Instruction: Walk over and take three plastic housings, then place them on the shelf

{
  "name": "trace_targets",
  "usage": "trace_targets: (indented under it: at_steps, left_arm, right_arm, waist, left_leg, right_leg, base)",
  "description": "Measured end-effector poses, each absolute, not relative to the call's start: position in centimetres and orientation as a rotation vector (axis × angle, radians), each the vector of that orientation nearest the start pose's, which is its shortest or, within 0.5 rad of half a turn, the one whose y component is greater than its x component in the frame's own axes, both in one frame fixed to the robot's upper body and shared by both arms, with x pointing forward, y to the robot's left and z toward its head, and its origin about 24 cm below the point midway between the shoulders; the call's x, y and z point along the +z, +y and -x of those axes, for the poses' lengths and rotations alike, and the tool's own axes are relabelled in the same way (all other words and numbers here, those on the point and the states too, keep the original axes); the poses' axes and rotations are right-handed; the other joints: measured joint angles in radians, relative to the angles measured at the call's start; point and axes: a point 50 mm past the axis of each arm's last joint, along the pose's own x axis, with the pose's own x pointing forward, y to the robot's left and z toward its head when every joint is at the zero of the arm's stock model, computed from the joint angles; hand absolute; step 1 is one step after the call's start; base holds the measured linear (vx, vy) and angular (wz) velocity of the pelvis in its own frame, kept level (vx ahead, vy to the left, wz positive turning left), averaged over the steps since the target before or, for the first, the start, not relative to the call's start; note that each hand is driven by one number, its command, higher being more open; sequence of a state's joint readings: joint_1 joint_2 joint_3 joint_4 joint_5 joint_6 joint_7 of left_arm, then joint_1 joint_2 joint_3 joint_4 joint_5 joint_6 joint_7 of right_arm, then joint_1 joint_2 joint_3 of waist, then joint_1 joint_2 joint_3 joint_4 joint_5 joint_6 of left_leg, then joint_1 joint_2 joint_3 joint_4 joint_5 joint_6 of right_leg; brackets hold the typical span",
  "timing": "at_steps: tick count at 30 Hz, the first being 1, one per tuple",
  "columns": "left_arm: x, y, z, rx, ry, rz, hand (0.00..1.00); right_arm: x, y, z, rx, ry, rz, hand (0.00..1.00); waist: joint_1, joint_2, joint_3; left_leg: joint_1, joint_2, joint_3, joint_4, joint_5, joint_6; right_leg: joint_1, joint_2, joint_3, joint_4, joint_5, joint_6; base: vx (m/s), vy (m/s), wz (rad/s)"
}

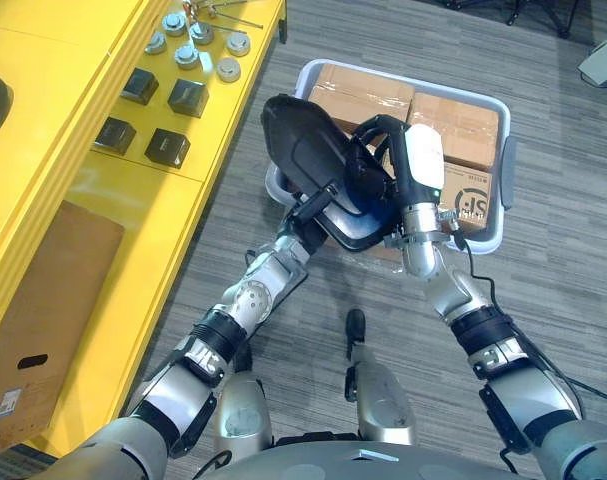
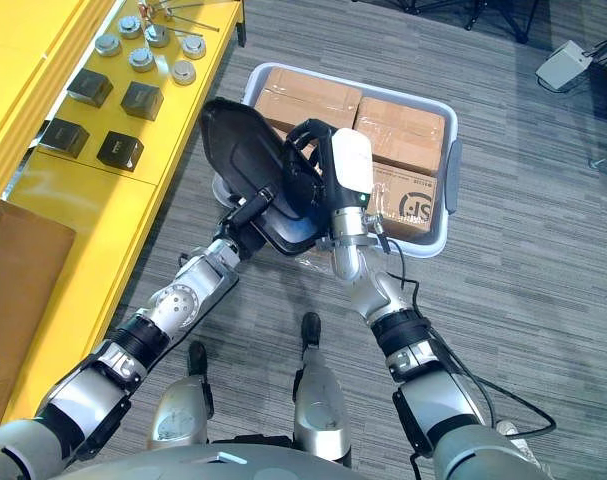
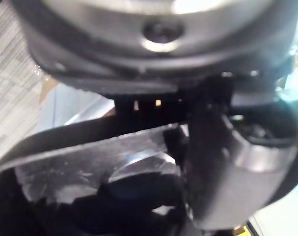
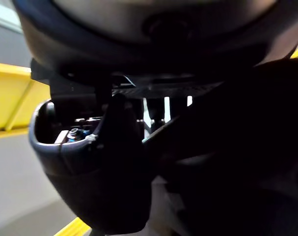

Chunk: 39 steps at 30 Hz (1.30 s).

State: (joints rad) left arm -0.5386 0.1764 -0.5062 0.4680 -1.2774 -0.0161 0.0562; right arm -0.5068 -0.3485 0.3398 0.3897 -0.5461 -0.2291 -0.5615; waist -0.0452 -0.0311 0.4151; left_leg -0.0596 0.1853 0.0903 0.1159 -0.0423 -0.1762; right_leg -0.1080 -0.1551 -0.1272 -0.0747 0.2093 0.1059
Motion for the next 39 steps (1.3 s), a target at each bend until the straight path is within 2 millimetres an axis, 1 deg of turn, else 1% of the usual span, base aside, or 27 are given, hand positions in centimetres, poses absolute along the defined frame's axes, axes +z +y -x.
trace_targets:
  at_steps: [3,6,7,9,10,11,13,14,16,17,18,19,22,23,24,26,28,31,33,34,37,39]
  left_arm:
    - [5.9,6.2,-32.4,-0.362,0.258,0.767,0.00]
    - [6.0,6.7,-31.2,-0.336,0.194,0.745,0.00]
    - [6.4,6.8,-30.9,-0.325,0.163,0.726,0.00]
    - [6.9,7.1,-30.5,-0.297,0.121,0.697,0.00]
    - [7.1,7.3,-30.4,-0.261,0.096,0.678,0.00]
    - [7.3,7.6,-30.3,-0.235,0.081,0.667,0.00]
    - [7.7,9.0,-30.1,-0.122,0.017,0.593,0.00]
    - [7.7,9.4,-30.0,-0.089,0.002,0.571,0.00]
    - [7.4,11.1,-29.5,0.022,-0.046,0.433,0.00]
    - [7.2,11.5,-29.3,0.053,-0.054,0.383,0.00]
    - [6.8,12.2,-29.0,0.104,-0.060,0.306,0.00]
    - [6.3,12.7,-28.6,0.149,-0.063,0.225,0.00]
    - [5.2,13.3,-27.6,0.217,-0.056,0.066,0.00]
    - [4.8,13.6,-27.1,0.236,-0.056,-0.013,0.00]
    - [4.6,13.6,-26.8,0.244,-0.056,-0.038,0.00]
    - [4.3,14.0,-26.0,0.260,-0.068,-0.138,0.00]
    - [4.3,14.0,-25.4,0.260,-0.081,-0.180,0.00]
    - [3.8,14.0,-24.4,0.268,-0.080,-0.178,0.00]
    - [3.5,14.0,-23.6,0.276,-0.083,-0.142,0.00]
    - [3.4,14.0,-23.1,0.288,-0.083,-0.097,0.00]
    - [4.0,14.4,-21.8,0.327,-0.115,0.002,0.00]
    - [4.4,14.8,-21.3,0.352,-0.134,0.042,0.00]
  right_arm:
    - [10.6,-13.3,-32.1,-0.120,-0.594,0.825,1.00]
    - [10.3,-13.0,-30.7,-0.158,-0.593,0.720,1.00]
    - [10.2,-13.0,-30.2,-0.174,-0.585,0.660,1.00]
    - [9.6,-12.8,-29.3,-0.181,-0.557,0.584,1.00]
    - [9.0,-12.7,-28.7,-0.181,-0.524,0.535,1.00]
    - [8.7,-12.6,-28.3,-0.179,-0.509,0.515,1.00]
    - [7.6,-12.8,-26.9,-0.161,-0.442,0.438,1.00]
    - [7.4,-12.9,-26.6,-0.159,-0.429,0.419,1.00]
    - [7.1,-13.5,-25.5,-0.167,-0.392,0.314,1.00]
    - [7.1,-13.6,-25.3,-0.163,-0.384,0.286,1.00]
    - [7.1,-13.9,-25.0,-0.158,-0.376,0.247,1.00]
    - [7.1,-14.1,-24.9,-0.145,-0.367,0.211,1.00]
    - [6.3,-14.3,-24.3,-0.110,-0.312,0.153,1.00]
    - [5.7,-14.2,-23.9,-0.086,-0.270,0.097,1.00]
    - [5.4,-14.2,-23.7,-0.075,-0.250,0.068,1.00]
    - [4.3,-14.2,-22.7,-0.021,-0.171,-0.114,1.00]
    - [3.5,-14.5,-21.9,0.012,-0.130,-0.204,1.00]
    - [2.2,-15.0,-20.5,0.011,-0.072,-0.260,1.00]
    - [1.4,-15.6,-19.7,-0.032,-0.035,-0.276,1.00]
    - [1.0,-15.9,-19.3,-0.055,-0.015,-0.278,1.00]
    - [0.3,-16.4,-18.5,-0.080,0.031,-0.280,1.00]
    - [0.2,-16.4,-18.5,-0.068,0.045,-0.282,1.00]
  waist:
    - [0.008,0.000,0.000]
    - [0.011,0.001,0.000]
    - [0.016,0.001,-0.001]
    - [0.022,0.000,-0.025]
    - [0.024,-0.001,-0.053]
    - [0.025,0.000,-0.067]
    - [0.025,0.001,-0.113]
    - [0.023,0.001,-0.123]
    - [0.021,0.009,-0.164]
    - [0.019,0.011,-0.173]
    - [0.018,0.016,-0.189]
    - [0.018,0.020,-0.193]
    - [0.019,0.025,-0.216]
    - [0.019,0.026,-0.226]
    - [0.019,0.027,-0.231]
    - [0.018,0.031,-0.238]
    - [0.016,0.034,-0.241]
    - [0.013,0.044,-0.261]
    - [0.014,0.048,-0.275]
    - [0.014,0.050,-0.279]
    - [0.015,0.050,-0.280]
    - [0.015,0.050,-0.280]
  left_leg:
    - [0.003,0.000,0.000,0.000,0.000,0.000]
    - [0.021,0.000,0.000,-0.005,-0.001,0.001]
    - [0.033,0.000,0.001,-0.009,-0.001,0.001]
    - [0.036,-0.001,0.000,-0.015,-0.001,0.001]
    - [0.038,-0.001,0.000,-0.016,-0.001,0.001]
    - [0.039,-0.001,0.001,-0.017,-0.001,0.001]
    - [0.065,-0.001,0.006,-0.032,-0.001,0.001]
    - [0.073,0.000,0.009,-0.036,-0.001,0.001]
    - [0.086,-0.001,0.016,-0.048,-0.001,0.001]
    - [0.089,-0.001,0.016,-0.052,-0.001,0.001]
    - [0.091,-0.001,0.017,-0.052,-0.001,0.001]
    - [0.103,-0.001,0.020,-0.054,-0.001,0.001]
    - [0.110,-0.001,0.022,-0.055,-0.001,0.000]
    - [0.111,0.000,0.023,-0.056,-0.001,0.000]
    - [0.112,0.000,0.023,-0.056,-0.001,0.000]
    - [0.120,0.000,0.028,-0.060,-0.002,0.000]
    - [0.121,0.000,0.030,-0.063,-0.001,-0.001]
    - [0.122,0.000,0.033,-0.067,0.000,-0.002]
    - [0.123,0.001,0.034,-0.068,-0.002,-0.002]
    - [0.123,0.001,0.036,-0.068,-0.003,-0.002]
    - [0.124,0.001,0.039,-0.068,-0.004,-0.002]
    - [0.124,0.001,0.039,-0.068,-0.004,-0.002]
  right_leg:
    - [0.004,0.000,0.000,0.000,0.000,0.000]
    - [0.022,0.001,-0.001,-0.002,-0.002,0.001]
    - [0.030,0.001,-0.001,-0.002,-0.002,0.001]
    - [0.033,0.000,-0.004,-0.003,-0.004,0.002]
    - [0.033,0.000,-0.004,-0.003,-0.006,0.003]
    - [0.034,0.000,-0.004,-0.003,-0.007,0.003]
    - [0.050,0.000,-0.004,-0.004,-0.011,0.005]
    - [0.055,0.000,-0.004,-0.004,-0.012,0.006]
    - [0.058,0.000,-0.004,-0.004,-0.017,0.008]
    - [0.059,0.000,-0.004,-0.004,-0.018,0.008]
    - [0.059,0.000,-0.004,-0.004,-0.018,0.008]
    - [0.067,0.000,-0.003,-0.004,-0.018,0.008]
    - [0.075,0.000,-0.004,-0.004,-0.022,0.009]
    - [0.075,0.000,-0.004,-0.004,-0.023,0.009]
    - [0.075,0.000,-0.004,-0.004,-0.024,0.009]
    - [0.078,0.000,-0.003,-0.005,-0.027,0.007]
    - [0.077,0.000,-0.003,-0.005,-0.027,0.007]
    - [0.075,0.001,-0.003,-0.010,-0.030,0.007]
    - [0.075,0.002,-0.003,-0.010,-0.033,0.005]
    - [0.075,0.001,-0.003,-0.010,-0.033,0.006]
    - [0.075,0.001,-0.004,-0.010,-0.037,0.002]
    - [0.075,0.001,-0.005,-0.010,-0.038,0.002]
  base:
    - [0.00,0.000,0.00]
    - [0.00,0.000,0.00]
    - [0.00,0.000,0.00]
    - [0.00,0.000,0.00]
    - [0.00,0.000,0.00]
    - [0.00,0.000,0.00]
    - [0.03,0.011,-0.05]
    - [0.01,0.009,-0.07]
    - [0.00,0.005,-0.07]
    - [0.00,0.003,-0.04]
    - [0.00,0.002,-0.04]
    - [-0.01,0.002,-0.05]
    - [-0.01,0.001,-0.01]
    - [0.00,0.000,0.00]
    - [-0.01,0.002,-0.03]
    - [-0.01,0.002,-0.05]
    - [-0.01,0.001,-0.02]
    - [0.00,0.000,0.00]
    - [0.00,0.000,0.00]
    - [0.00,0.000,0.00]
    - [0.00,0.000,0.00]
    - [0.00,0.000,0.00]
